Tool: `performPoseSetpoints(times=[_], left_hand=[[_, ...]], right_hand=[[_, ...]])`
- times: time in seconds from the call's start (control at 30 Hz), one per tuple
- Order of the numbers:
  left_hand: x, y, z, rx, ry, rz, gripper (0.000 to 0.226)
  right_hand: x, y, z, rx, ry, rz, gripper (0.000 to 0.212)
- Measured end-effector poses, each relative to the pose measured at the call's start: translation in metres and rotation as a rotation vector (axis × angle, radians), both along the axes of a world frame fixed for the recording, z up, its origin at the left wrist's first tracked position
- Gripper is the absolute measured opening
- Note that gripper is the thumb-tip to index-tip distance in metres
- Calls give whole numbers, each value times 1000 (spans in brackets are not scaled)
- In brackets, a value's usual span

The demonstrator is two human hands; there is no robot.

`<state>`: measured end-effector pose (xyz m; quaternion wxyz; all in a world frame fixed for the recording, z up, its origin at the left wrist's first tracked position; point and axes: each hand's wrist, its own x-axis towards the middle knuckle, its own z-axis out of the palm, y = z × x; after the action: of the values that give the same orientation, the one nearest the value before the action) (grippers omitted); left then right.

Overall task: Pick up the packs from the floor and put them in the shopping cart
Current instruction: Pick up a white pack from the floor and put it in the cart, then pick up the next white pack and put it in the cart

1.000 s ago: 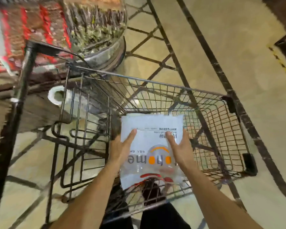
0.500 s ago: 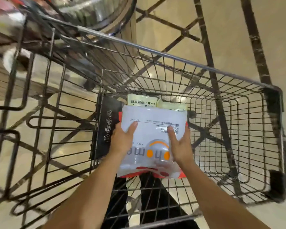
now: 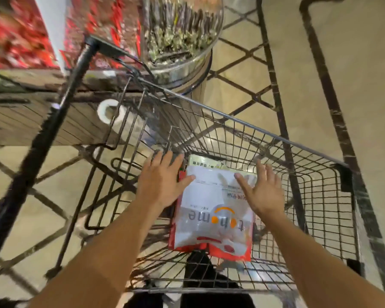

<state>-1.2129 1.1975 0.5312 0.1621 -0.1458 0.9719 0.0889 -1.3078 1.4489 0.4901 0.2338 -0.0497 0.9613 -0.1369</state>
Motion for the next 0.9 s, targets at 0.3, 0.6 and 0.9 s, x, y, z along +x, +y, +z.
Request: performPoseSetpoints(times=[0.3,0.6,0.9], left_hand=[[95,-139,181,-412,145,75,84],[366,-317,296,-565,330,483,99],[639,-415,328,-617,340,1040,86]], right_hand=[[19,-180,180,66,414,557,106],[203,-407,325,-136,713,906,98],[426,-621,371,-291,749,1235,104]])
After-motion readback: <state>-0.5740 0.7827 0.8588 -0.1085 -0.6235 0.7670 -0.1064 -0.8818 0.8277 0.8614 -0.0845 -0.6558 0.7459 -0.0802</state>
